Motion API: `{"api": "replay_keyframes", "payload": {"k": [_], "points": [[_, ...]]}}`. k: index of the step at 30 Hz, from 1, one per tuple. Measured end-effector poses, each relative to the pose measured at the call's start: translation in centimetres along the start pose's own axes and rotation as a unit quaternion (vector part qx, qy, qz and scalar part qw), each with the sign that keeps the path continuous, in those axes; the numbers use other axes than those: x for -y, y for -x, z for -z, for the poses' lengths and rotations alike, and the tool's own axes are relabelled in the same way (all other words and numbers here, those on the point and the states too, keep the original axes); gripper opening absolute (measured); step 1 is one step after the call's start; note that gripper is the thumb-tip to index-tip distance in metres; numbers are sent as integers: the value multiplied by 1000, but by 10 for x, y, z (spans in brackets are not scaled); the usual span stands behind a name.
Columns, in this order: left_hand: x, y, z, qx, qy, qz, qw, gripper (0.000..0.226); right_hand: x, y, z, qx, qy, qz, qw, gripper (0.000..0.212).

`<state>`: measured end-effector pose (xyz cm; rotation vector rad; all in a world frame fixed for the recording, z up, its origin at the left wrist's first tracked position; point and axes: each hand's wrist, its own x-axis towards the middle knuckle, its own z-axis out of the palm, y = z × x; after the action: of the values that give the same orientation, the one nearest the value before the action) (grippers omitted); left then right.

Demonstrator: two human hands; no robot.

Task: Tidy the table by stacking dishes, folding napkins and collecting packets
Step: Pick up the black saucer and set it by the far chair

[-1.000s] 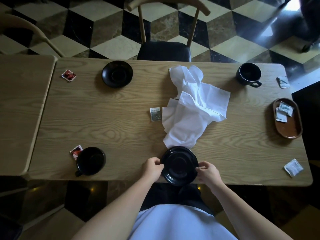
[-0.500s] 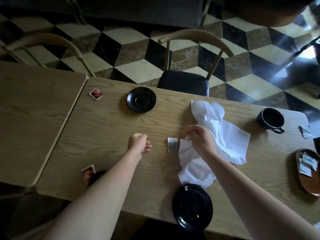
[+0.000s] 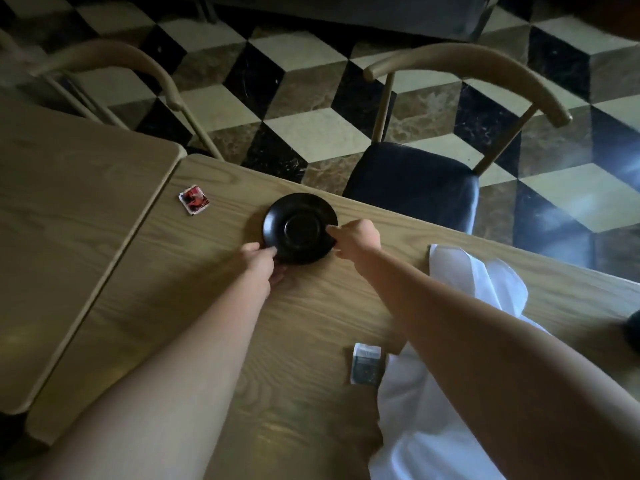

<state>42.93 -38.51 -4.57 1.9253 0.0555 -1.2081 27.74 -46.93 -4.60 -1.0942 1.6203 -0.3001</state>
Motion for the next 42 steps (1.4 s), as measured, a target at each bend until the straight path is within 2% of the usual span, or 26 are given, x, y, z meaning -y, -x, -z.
{"api": "replay_keyframes", "payload": {"k": [2, 6, 9, 14, 16, 20, 23, 26, 30, 35, 42], "points": [[1, -5, -9, -7, -12, 6, 1000, 18, -1, -11, 0, -3, 35, 8, 999, 29], [0, 0, -30, -14, -34, -28, 999, 26, -11, -19, 25, -1, 40, 8, 999, 10], [-4, 16, -66, 25, -66, -67, 995, 34, -24, -19, 74, -18, -11, 25, 999, 10], [-3, 47, -159, 101, -88, -101, 986, 39, -47, -14, 169, -89, -121, 56, 987, 14], [2, 60, -192, 127, -92, -110, 981, 40, -60, -15, 201, -108, -164, 38, 980, 11], [13, 77, -241, 151, -117, -107, 976, 29, -89, -15, 240, -137, -206, -10, 969, 8], [24, 87, -262, 159, -158, -126, 966, 22, -109, -13, 252, -134, -240, -36, 961, 16], [35, 97, -266, 208, -179, -115, 955, 17, -125, -8, 252, -126, -261, -53, 956, 21], [45, 108, -253, 259, -217, -96, 936, 14, -138, 3, 244, -118, -296, -61, 946, 17], [61, 119, -231, 257, -227, -52, 938, 23, -155, 23, 226, -130, -269, -70, 952, 11], [86, 135, -203, 247, -239, -30, 939, 24, -181, 52, 205, -132, -274, -79, 949, 6]]}}
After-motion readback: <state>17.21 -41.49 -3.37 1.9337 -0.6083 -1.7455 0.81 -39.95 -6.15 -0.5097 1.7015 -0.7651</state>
